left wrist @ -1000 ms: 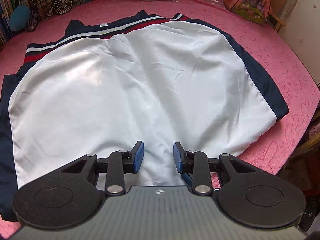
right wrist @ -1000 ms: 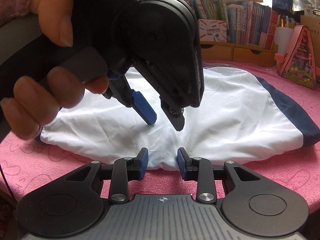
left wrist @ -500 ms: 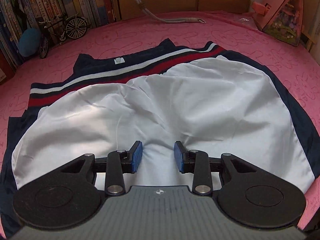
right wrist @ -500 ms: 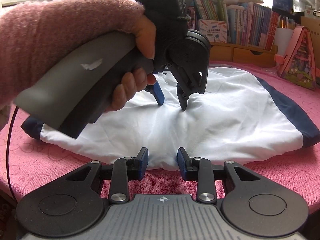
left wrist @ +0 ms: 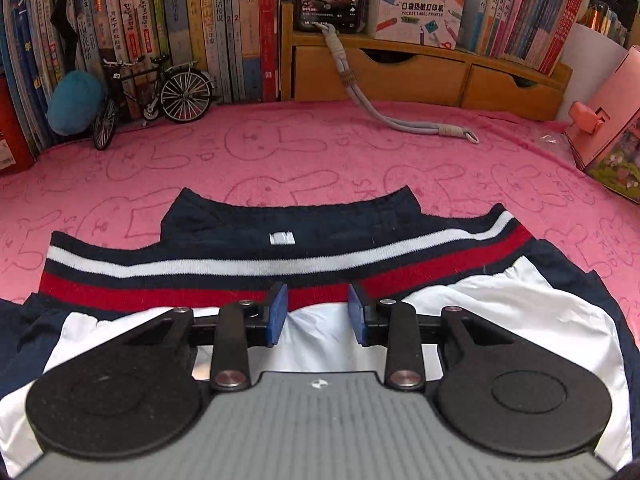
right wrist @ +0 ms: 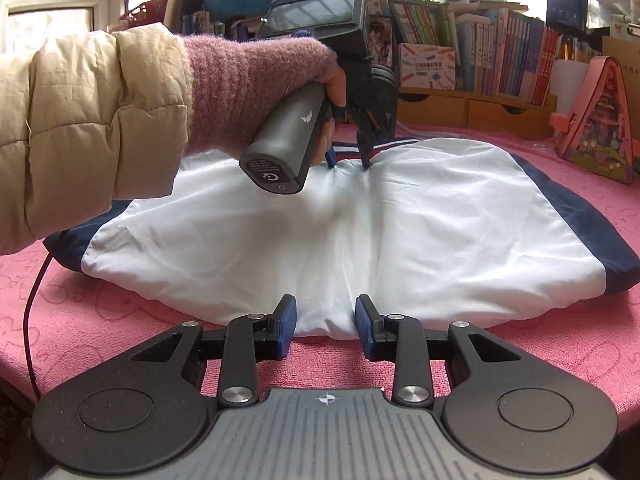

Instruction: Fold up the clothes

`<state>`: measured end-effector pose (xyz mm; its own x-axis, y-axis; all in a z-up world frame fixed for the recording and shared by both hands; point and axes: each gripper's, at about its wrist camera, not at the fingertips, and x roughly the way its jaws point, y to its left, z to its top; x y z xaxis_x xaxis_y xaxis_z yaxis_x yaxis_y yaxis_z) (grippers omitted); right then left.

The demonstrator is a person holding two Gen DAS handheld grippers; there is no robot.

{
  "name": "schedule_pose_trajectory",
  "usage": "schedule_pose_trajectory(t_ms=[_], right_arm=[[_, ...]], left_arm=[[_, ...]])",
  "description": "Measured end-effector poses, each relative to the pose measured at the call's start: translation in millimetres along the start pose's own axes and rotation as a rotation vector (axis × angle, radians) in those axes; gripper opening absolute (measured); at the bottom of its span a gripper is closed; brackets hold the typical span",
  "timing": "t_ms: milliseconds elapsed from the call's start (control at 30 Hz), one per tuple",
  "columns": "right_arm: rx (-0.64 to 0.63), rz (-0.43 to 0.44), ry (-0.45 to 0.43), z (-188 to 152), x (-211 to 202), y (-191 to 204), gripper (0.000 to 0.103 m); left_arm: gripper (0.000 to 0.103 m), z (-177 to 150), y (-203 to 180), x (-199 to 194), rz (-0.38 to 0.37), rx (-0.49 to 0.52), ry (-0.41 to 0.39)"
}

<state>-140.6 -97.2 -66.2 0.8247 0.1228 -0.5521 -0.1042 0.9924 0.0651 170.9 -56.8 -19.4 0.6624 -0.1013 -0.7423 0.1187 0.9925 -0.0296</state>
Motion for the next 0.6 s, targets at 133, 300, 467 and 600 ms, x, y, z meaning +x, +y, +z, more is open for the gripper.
schedule_pose_trajectory(t_ms=[133,300,467,600], right_arm=[[0.033,0.038,-0.017,-3,-2,-9,0.034],[0.246,0.114,-0.126,-7,-17,-62,0.038],[0.382,-0.010,-0.237,-6,-31,-120,0.043],[0.486,-0.120,-0.209,-14,-29,-159,0.043]], left_arm=[[0.032,2,-3,0,0.022,0.044,-0.056],[0.036,-22,-3,-66,-0.007,0.058,-0.201],[0.043,-89,-9,-146,-0.048,0.044,-0.348],[0.043,-143,-20,-170,0.013,0.011,-0.332]])
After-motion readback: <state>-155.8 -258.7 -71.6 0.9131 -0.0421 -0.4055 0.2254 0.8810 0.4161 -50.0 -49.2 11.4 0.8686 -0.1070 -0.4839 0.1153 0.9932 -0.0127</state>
